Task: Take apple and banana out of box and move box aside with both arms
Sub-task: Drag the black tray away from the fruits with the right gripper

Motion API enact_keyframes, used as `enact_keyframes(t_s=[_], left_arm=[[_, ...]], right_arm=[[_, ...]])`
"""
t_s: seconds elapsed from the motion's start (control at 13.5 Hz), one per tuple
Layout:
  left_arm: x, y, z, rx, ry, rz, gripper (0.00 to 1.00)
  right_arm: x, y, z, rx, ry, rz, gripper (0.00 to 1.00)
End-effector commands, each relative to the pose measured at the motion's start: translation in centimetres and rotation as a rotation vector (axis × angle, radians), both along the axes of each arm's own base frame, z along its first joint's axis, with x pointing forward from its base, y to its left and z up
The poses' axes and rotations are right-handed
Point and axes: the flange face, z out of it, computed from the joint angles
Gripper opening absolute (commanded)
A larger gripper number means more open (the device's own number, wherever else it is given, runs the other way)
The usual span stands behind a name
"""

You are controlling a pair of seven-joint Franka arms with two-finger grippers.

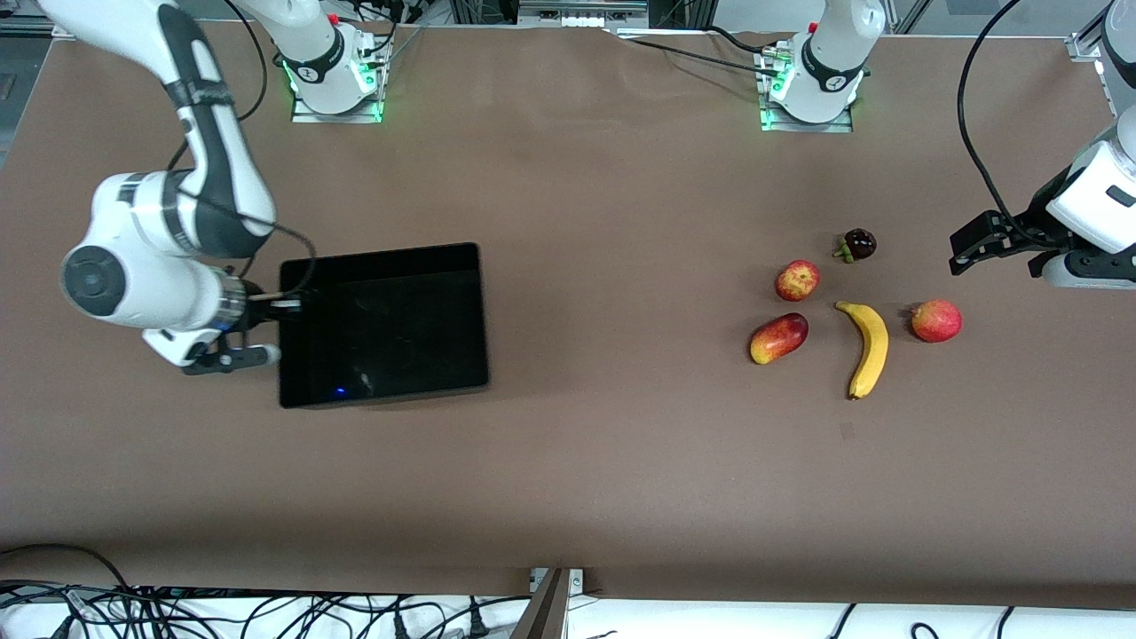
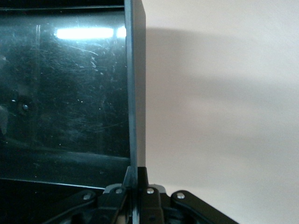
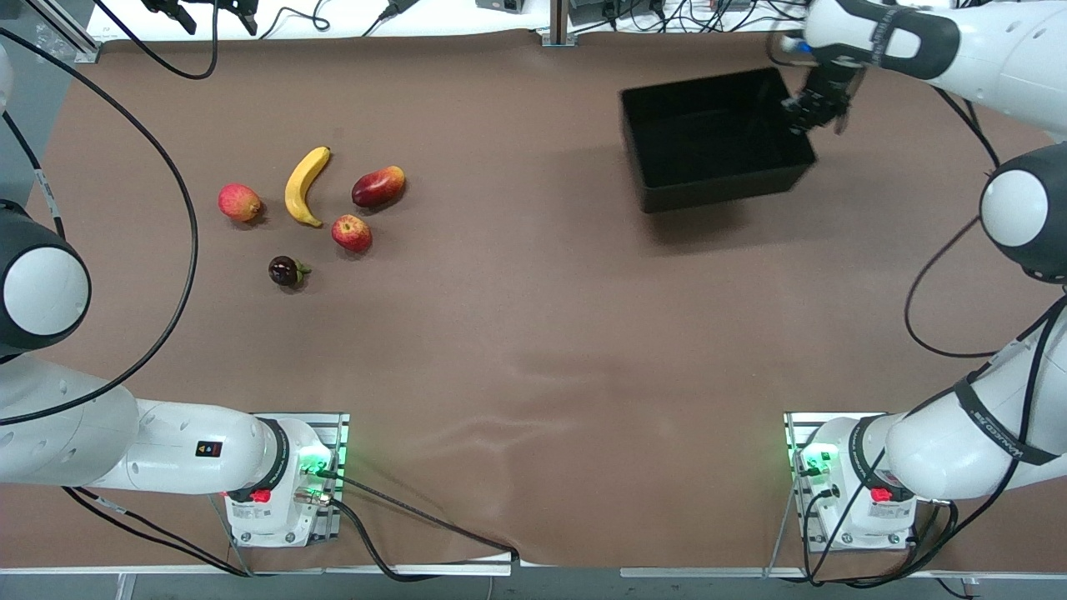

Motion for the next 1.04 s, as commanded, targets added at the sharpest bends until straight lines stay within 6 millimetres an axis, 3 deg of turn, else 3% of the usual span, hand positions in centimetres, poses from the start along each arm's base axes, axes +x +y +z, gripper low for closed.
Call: enact_keyframes(t_s=[0.0, 0.07, 0.44, 0.59, 0.67, 0.74, 0.96], left_arm=[[0.3, -0.2, 0.6, 0.008, 0.003, 0.006, 1.00], [0.3, -0.1, 0.6, 0.009, 0.003, 0.006, 1.00], [0.3, 0.0, 0.5, 0.009, 0.005, 0.007, 1.00], [0.2, -0.1, 0.6, 0.010, 0.009, 0.004, 1.00], [0.2, -0.2, 0.6, 0.010, 0.011, 0.003, 1.00], [0.2, -0.1, 0.5, 0.012, 0.013, 0.003, 1.00], [0.2, -0.2, 0.5, 0.013, 0.014, 0.003, 1.00]], right_arm=[[-1.4, -3.9, -1.7, 0.000, -0.015, 0.019, 0.00], [-1.7, -5.5, -2.5, 0.002, -0.016, 0.020, 0.00], [-3.8, -8.9, -5.8, -0.020, -0.003, -0.036, 0.00], [-4.2, -9.3, -6.4, -0.022, -0.002, -0.044, 0.03], [-4.1, -9.3, -6.0, -0.021, -0.007, -0.049, 0.59], [-3.6, -9.1, -5.0, -0.017, -0.023, -0.047, 1.00], [-1.7, -8.1, 1.4, 0.001, -0.103, -0.017, 1.00]])
